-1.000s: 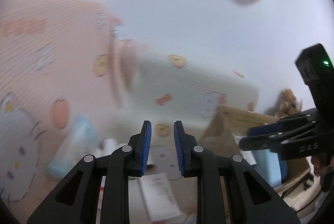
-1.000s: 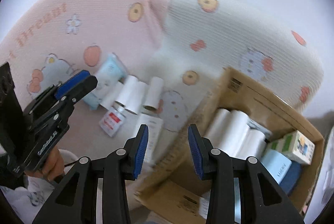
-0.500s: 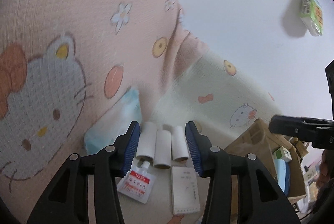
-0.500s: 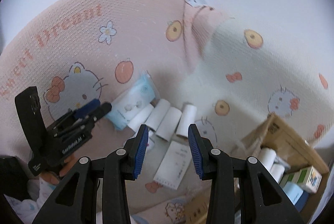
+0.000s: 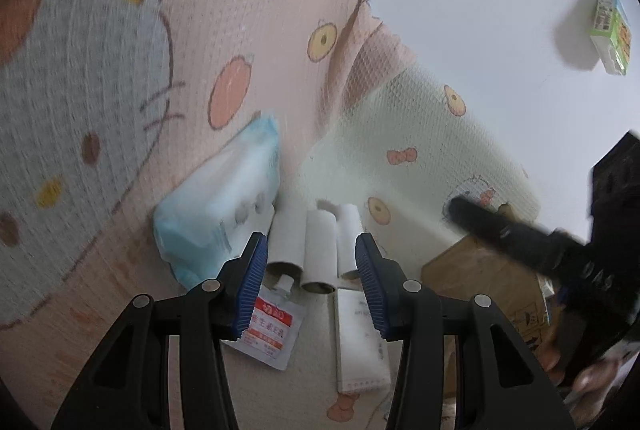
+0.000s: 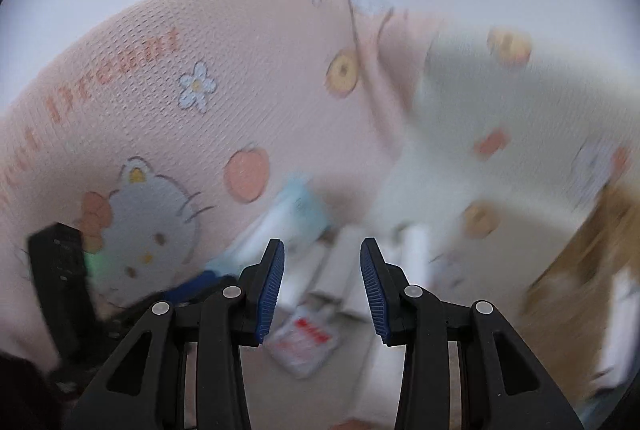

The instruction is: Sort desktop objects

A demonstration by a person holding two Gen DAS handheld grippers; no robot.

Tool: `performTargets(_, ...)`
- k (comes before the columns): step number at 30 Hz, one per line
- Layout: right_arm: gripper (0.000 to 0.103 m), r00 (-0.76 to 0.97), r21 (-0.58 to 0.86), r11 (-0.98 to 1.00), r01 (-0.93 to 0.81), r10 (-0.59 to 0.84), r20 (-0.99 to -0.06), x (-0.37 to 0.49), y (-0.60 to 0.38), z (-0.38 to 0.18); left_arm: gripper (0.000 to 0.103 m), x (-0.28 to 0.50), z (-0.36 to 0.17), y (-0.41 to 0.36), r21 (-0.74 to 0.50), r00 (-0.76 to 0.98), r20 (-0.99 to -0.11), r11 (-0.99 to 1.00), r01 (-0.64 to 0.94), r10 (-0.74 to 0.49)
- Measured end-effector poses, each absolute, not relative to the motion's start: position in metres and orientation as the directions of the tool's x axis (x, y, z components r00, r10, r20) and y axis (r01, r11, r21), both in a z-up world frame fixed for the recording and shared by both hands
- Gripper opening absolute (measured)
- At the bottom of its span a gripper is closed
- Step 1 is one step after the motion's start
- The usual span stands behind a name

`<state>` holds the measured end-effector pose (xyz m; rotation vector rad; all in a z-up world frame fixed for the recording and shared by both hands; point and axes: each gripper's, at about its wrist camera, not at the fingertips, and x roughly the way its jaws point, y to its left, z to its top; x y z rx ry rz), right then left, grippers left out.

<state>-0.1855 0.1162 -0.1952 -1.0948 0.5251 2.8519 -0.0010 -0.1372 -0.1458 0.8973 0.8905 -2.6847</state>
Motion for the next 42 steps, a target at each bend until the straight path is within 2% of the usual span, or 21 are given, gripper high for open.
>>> performTargets(3,0.036,-0.707,0.321,-0.927,-0.194,-0.095,-0.701,-0.195,0.118,-0.218,0.05,-0.004,-0.153,-0.137,-0.488,-0.787,-0.616,-0.799,0.352,0.03)
performTargets(6,0.036,-0.67,0.268,-0.927,-0.262,-0.025,-0.742,-0.2,0.122,-0.237,0.056,-0.007,-0.167,-0.137,-0.528,-0.784,-0.619,-0.762,0.375,0.043)
performTargets(9,0.036,-0.61,0.242,-0.892,-0.382,0.047,-0.791,-0.201,0.137,-0.257,0.057,-0.016,-0.179,-0.136,-0.576,-0.784,-0.615,-0.728,0.372,0.086)
performTargets(12,0.036,-0.558,0.248,-0.829,-0.5,0.089,-0.825,-0.195,0.158,-0.275,0.057,-0.028,-0.18,-0.13,-0.55,-0.762,-0.641,-0.748,0.373,0.091)
performTargets(16,0.036,-0.545,0.285,-0.781,-0.556,0.084,-0.834,-0.189,0.176,-0.287,0.058,-0.058,-0.173,-0.116,-0.484,-0.746,-0.653,-0.829,0.28,0.129)
performTargets(22,0.036,-0.542,0.26,-0.811,-0.524,0.082,-0.836,-0.196,0.171,-0.292,0.058,-0.123,-0.186,-0.109,-0.428,-0.623,-0.752,-0.879,0.212,0.216)
performTargets(25,0.036,-0.521,0.246,-0.831,-0.499,0.061,-0.851,-0.201,0.163,-0.302,0.058,-0.159,-0.192,-0.114,-0.516,-0.591,-0.738,-0.837,0.182,0.326)
performTargets(28,0.036,-0.481,0.228,-0.834,-0.502,0.051,-0.875,-0.204,0.161,-0.315,0.058,-0.198,-0.194,-0.114,-0.528,-0.529,-0.768,-0.825,0.202,0.362)
performTargets(35,0.036,-0.45,0.221,-0.808,-0.547,0.061,-0.891,-0.203,0.171,-0.328,0.058,-0.26,-0.198,-0.091,-0.389,-0.402,-0.859,-0.915,0.109,0.317)
performTargets(42,0.036,-0.444,0.257,-0.792,-0.554,0.019,-0.896,-0.206,0.174,-0.339,0.057,-0.286,-0.226,-0.104,-0.425,-0.321,-0.881,-0.879,0.217,0.346)
